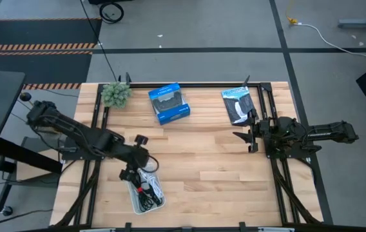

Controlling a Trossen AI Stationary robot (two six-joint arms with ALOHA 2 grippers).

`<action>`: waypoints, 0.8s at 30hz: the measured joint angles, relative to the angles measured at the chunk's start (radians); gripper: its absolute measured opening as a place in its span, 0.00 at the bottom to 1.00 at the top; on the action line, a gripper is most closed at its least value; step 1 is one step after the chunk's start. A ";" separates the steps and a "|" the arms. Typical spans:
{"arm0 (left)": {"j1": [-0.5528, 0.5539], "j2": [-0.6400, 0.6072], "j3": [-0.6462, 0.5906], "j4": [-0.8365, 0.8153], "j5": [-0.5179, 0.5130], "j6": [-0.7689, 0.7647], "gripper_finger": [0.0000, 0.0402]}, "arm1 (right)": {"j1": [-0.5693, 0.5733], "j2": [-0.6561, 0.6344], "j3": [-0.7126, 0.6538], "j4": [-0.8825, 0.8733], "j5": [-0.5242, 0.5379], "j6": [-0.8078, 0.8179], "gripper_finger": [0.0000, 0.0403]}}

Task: Pick and place USB-C Cables
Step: Return to Home Position

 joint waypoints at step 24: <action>0.011 -0.611 -0.365 0.304 -0.188 -0.129 0.35 | 0.000 0.000 0.000 0.016 0.000 0.000 0.42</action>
